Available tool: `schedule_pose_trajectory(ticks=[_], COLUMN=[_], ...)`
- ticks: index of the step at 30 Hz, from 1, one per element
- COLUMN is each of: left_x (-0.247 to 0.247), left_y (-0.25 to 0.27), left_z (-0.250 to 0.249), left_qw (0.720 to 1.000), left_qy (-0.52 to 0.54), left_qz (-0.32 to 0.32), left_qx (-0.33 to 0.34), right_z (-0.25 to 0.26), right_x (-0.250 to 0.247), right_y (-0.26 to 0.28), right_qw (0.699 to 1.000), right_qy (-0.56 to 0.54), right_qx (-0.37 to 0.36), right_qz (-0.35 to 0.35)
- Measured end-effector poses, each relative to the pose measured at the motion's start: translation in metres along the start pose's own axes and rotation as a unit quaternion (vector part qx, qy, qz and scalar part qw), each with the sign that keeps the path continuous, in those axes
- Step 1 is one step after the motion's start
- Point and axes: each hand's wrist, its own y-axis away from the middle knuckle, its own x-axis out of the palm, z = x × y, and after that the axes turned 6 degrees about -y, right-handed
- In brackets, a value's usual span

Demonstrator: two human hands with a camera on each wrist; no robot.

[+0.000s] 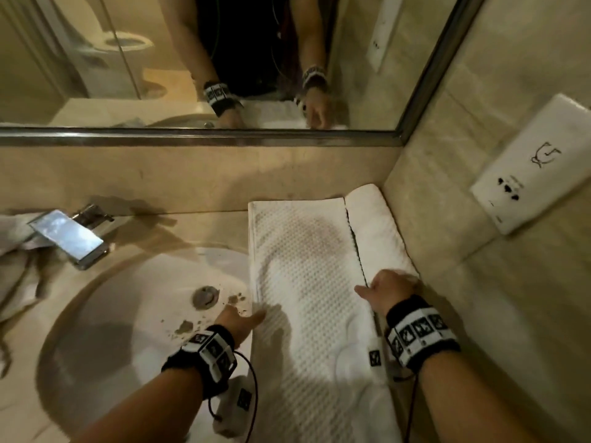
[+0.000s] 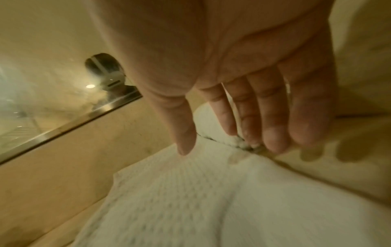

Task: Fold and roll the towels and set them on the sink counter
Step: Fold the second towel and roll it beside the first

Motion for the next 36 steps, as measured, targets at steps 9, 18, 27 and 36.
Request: schedule_pose_trajectory(ticks=[9, 18, 27, 36], left_x=[0.016, -0.014, -0.036, -0.032], left_y=[0.009, 0.033, 0.008, -0.056], left_z=[0.012, -0.032, -0.095, -0.120], left_qw=[0.998, 0.960, 0.932, 0.959], left_qy=[-0.021, 0.134, 0.210, -0.116], left_qz=[0.009, -0.026, -0.097, -0.223], left_qx=[0.066, 0.246, 0.278, 0.130], right_z=[-0.029, -0.017, 0.035, 0.057], right_x=[0.056, 0.003, -0.043, -0.017], right_y=[0.017, 0.027, -0.025, -0.093], right_qw=[0.987, 0.982, 0.970, 0.958], right_qy=[-0.129, -0.112, -0.023, 0.209], right_qx=[0.089, -0.051, -0.131, -0.114], right_qz=[0.016, -0.141, -0.206, -0.157])
